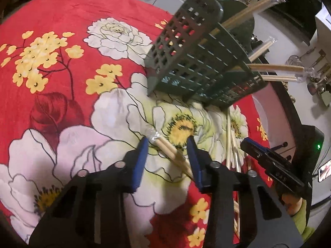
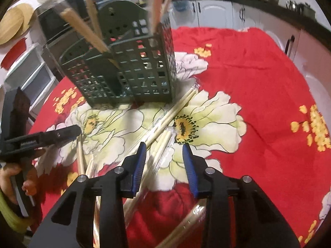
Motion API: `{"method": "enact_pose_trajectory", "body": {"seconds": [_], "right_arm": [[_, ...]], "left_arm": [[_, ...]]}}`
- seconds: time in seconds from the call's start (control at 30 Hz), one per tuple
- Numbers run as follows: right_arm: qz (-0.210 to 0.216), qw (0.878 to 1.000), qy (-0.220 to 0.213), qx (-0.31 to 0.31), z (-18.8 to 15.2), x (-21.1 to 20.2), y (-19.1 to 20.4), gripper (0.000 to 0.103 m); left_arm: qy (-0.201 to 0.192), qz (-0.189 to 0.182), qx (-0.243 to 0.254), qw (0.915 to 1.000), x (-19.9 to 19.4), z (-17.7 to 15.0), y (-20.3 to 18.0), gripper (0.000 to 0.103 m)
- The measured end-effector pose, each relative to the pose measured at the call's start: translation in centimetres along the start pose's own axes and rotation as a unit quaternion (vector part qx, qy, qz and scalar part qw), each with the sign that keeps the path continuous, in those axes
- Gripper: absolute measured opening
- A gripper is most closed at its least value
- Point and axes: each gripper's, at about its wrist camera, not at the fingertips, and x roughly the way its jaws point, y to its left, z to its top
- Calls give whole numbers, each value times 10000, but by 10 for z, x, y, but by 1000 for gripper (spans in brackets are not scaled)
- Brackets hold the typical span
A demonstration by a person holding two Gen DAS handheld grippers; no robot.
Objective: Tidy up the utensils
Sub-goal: 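Close the left tool on a wrapped chopstick while the right tool grasps another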
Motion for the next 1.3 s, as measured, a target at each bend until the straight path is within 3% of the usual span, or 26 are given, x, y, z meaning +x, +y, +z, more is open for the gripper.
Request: {"method": "enact_pose_trajectory", "body": {"seconds": [0.17,0.47,0.73,0.97,1.3], "right_arm": [[19,9997,174,183,8,14,-6,28],[105,9988,284,383,11,27,-14,25],[163,9976,278,606,16,28,-22,12],[397,9955,171,843,19,21,-28,8],[344,9972,-88,650,26,5,-17,8]], "left_arm": [[-21,19,-39,10000,-1,4,11,17],[-59,123,90,9999,0,9,10,17],[-5,195,84,9998,6,16,5,17],[57,261,167,9995,12,21,1,17],[255,352,317,9986,23,35,-5,12]]}}
